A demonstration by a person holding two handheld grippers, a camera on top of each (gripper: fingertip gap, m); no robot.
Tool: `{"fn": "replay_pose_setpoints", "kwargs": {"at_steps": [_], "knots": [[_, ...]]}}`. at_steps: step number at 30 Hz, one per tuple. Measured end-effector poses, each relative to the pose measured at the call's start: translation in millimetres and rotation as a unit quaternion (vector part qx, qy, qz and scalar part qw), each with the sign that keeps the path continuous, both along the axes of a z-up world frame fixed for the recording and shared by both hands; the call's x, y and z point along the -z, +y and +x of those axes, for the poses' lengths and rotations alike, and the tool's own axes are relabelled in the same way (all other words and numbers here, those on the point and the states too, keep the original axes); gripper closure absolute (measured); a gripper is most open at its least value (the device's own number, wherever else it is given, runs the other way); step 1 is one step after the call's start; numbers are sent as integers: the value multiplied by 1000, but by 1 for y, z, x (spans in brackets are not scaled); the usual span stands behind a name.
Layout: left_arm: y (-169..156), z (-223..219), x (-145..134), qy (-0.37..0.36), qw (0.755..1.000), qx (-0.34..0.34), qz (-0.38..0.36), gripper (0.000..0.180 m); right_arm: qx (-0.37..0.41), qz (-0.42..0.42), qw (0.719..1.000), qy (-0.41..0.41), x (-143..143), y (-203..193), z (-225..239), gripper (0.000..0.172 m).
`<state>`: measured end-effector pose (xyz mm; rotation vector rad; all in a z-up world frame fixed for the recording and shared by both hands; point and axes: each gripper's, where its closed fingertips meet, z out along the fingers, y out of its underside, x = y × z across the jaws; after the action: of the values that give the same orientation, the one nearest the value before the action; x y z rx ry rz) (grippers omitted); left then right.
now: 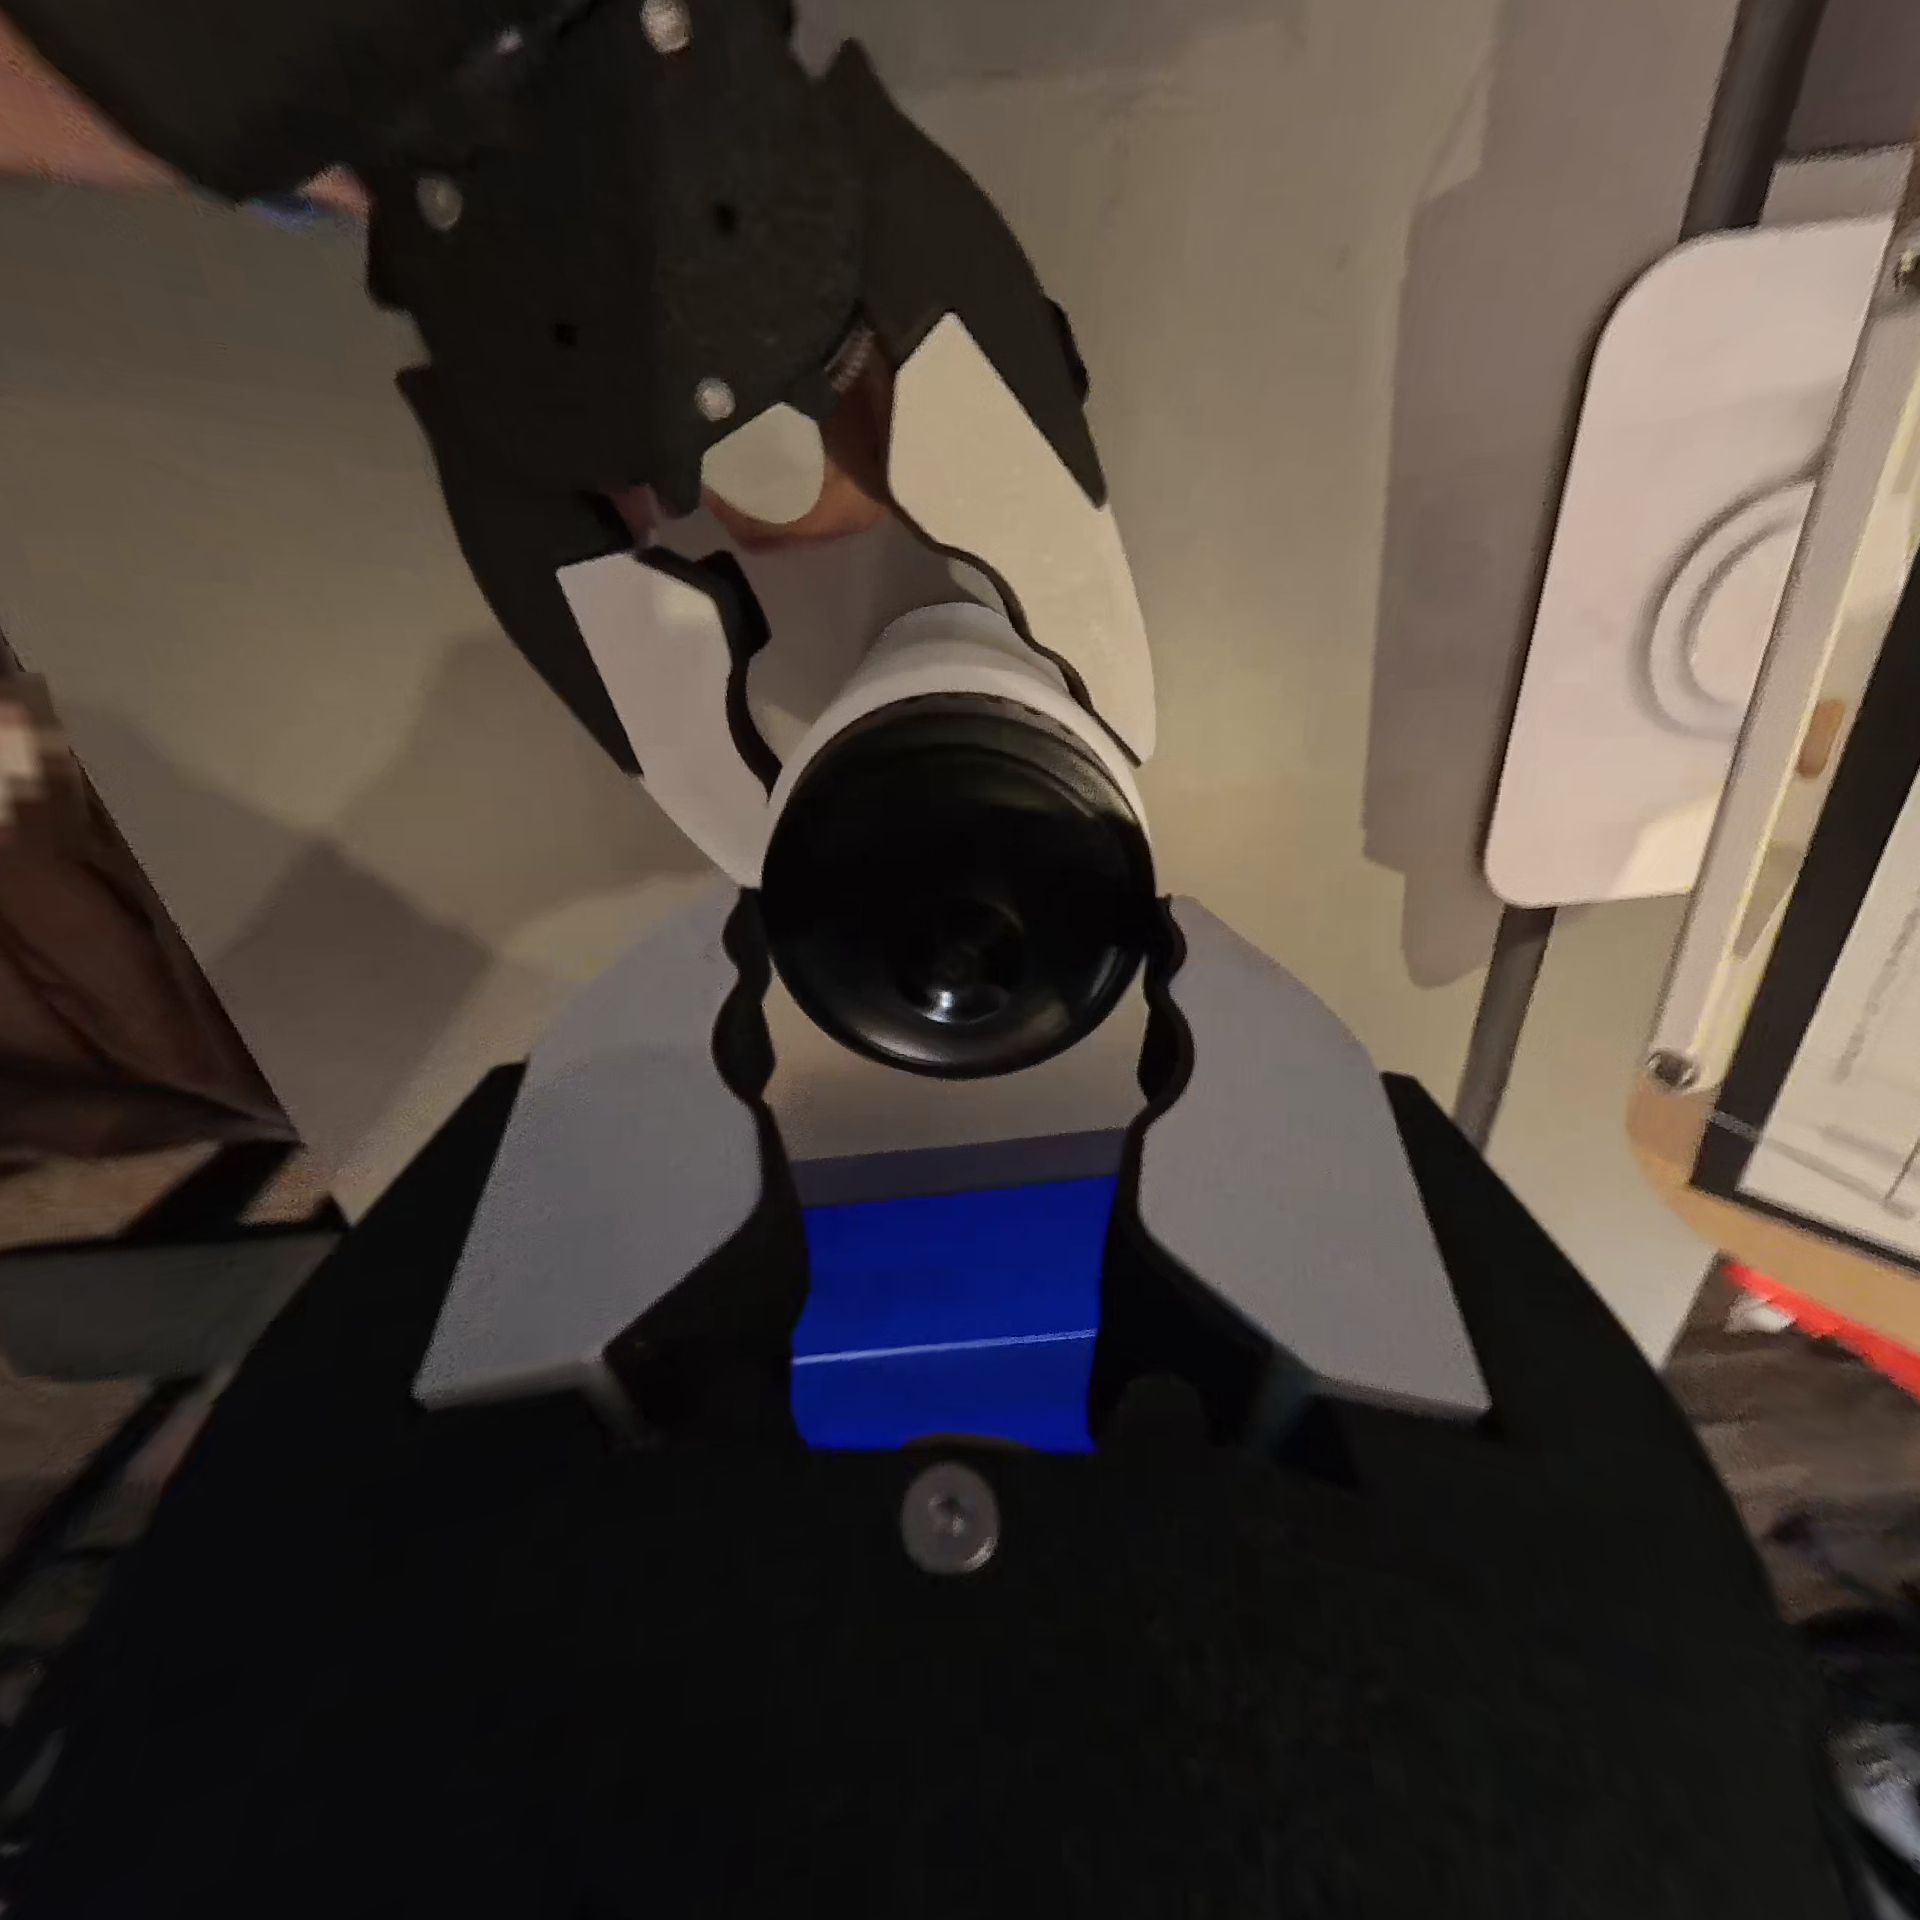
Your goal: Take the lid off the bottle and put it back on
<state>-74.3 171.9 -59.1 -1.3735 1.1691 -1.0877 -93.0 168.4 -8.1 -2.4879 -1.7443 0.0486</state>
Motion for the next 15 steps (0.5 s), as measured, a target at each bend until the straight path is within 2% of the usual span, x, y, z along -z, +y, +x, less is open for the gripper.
{"fn": "replay_pose_setpoints", "kwargs": {"at_steps": [8,15], "knots": [[0,1,0,-2,1000,11,-3,96,-179,-8,984,-13,0,2,1,102],[0,1,0,-2,1000,19,-5,96,-304,-10,952,-26,0,3,2,102]]}}
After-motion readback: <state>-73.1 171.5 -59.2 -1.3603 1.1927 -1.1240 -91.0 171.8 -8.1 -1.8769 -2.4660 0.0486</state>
